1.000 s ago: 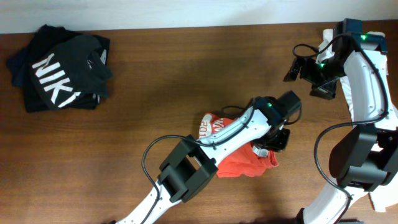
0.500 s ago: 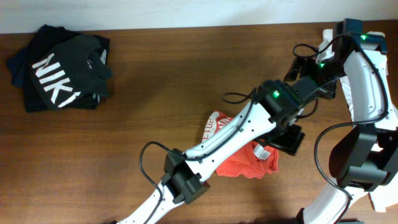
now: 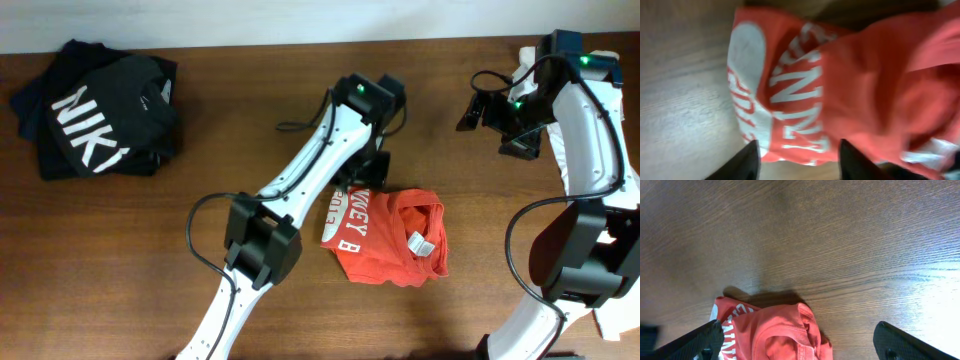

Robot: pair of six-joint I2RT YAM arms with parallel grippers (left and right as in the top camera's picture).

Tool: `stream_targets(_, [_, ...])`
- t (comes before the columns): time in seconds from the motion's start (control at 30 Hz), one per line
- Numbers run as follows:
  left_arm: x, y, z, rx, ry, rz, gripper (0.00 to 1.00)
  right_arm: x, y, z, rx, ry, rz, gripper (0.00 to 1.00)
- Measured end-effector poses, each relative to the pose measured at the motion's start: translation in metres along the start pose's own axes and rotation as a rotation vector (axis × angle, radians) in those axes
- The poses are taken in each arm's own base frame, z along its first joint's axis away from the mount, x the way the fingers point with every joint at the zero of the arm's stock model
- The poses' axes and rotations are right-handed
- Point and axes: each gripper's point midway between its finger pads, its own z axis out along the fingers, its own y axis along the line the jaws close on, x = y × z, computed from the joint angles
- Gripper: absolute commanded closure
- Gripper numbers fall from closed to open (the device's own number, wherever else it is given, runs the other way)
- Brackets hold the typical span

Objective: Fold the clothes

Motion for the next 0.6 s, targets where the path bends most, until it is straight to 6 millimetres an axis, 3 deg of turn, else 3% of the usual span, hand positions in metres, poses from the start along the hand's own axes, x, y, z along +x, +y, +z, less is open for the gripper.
stream_targets(0.1, [0.013,0.016,0.023,-0.057,0.09,-0.023,0.48,0.0,0.0,0.0,0.0,0.001,0.001,0.01])
stream_targets(0.3, [0.021,0.05,0.044,-0.098,0.185,-0.09,0.44,0.0,0.0,0.0,0.0,0.0,0.001,0.02])
stream_targets(0.43, [0.033,0.045,0.079,-0.107,0.233,-0.071,0.45,0.0,0.0,0.0,0.0,0.0,0.0,0.01])
stream_targets(0.6, [0.051,0.039,0.086,-0.11,0.27,-0.078,0.46,0.0,0.0,0.0,0.0,0.001,0.001,0.01])
